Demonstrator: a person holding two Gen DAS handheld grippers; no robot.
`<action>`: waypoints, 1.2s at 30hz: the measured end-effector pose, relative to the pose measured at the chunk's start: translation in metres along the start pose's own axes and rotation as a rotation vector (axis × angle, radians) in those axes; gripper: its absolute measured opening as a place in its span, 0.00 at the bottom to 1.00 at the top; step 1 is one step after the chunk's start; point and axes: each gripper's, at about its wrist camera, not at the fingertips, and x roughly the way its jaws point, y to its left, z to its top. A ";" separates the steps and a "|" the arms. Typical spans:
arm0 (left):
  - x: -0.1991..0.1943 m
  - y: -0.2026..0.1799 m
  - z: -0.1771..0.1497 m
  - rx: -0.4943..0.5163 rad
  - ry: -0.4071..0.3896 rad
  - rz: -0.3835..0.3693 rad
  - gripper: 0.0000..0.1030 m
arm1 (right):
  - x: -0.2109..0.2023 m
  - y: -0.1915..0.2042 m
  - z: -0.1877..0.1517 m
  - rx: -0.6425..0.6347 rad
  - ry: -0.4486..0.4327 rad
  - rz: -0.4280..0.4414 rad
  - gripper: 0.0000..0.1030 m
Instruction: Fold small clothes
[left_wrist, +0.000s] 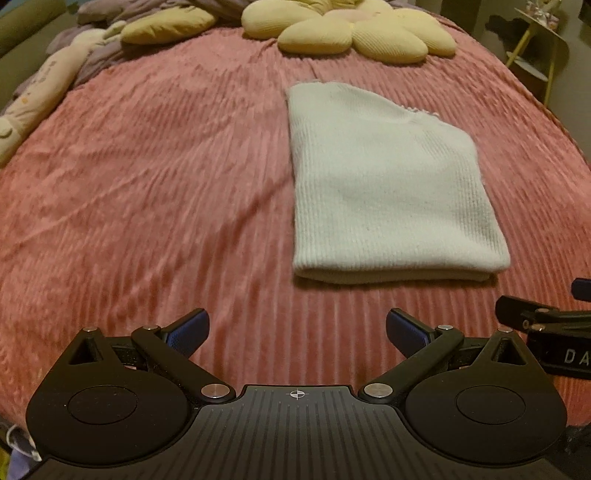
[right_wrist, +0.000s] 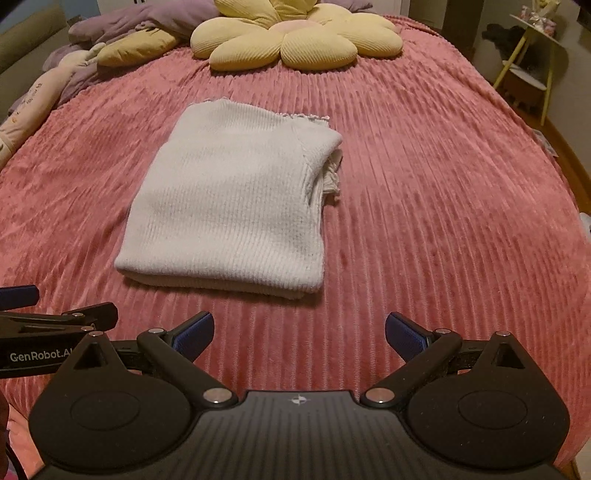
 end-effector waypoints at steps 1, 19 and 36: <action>0.001 0.000 0.000 -0.002 0.004 -0.001 1.00 | 0.000 0.000 0.000 -0.003 0.003 -0.001 0.96; 0.004 0.000 0.003 -0.021 0.034 0.017 1.00 | 0.002 -0.003 0.004 0.032 0.028 0.003 0.96; 0.004 -0.003 0.002 -0.011 0.039 0.013 1.00 | -0.002 -0.002 0.005 0.031 0.018 0.001 0.96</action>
